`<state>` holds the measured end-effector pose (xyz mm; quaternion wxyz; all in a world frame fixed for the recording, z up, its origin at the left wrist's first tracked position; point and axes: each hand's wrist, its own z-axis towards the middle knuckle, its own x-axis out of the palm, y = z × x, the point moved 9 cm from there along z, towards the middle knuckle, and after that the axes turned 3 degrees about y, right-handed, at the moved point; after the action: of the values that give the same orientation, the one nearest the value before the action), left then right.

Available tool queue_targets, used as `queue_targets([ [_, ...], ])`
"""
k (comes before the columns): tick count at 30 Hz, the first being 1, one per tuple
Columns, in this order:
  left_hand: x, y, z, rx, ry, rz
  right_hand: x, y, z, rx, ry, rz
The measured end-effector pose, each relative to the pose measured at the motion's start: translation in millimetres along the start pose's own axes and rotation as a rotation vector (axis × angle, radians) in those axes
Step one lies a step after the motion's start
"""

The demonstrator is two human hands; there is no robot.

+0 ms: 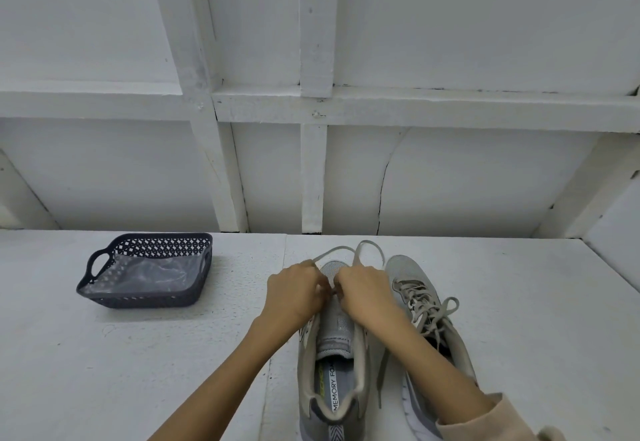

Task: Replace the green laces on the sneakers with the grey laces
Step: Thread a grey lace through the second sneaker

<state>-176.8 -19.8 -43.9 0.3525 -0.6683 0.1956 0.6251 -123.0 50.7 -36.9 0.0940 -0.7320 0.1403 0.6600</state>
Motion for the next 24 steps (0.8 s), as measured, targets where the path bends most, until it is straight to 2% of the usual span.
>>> queue_targets([
  [4, 3, 10, -13, -0.008, -0.129, -0.293, 0, -17, 1, 0.02, -0.106, 0.266],
  [8, 14, 27, -17, -0.019, -0.178, -0.894, 9, -37, 6, 0.047, -0.07, 1.014],
  [10, 17, 30, -18, -0.037, -0.17, -1.049, 11, -34, 7, 0.012, -0.021, 1.179],
  [13, 23, 30, -14, -0.051, -0.109, -1.233, 12, -26, 9, -0.04, 0.051, 1.209],
  [16, 31, 35, -12, -0.07, -0.069, -1.313, 12, -26, 9, -0.053, 0.079, 1.148],
  [20, 35, 34, -10, -0.054, -0.031, -1.322, 13, -27, 11, -0.046, 0.088, 1.126],
  [24, 36, 29, -8, 0.018, 0.036, -1.217, 14, -30, 13, -0.032, 0.025, 1.089],
])
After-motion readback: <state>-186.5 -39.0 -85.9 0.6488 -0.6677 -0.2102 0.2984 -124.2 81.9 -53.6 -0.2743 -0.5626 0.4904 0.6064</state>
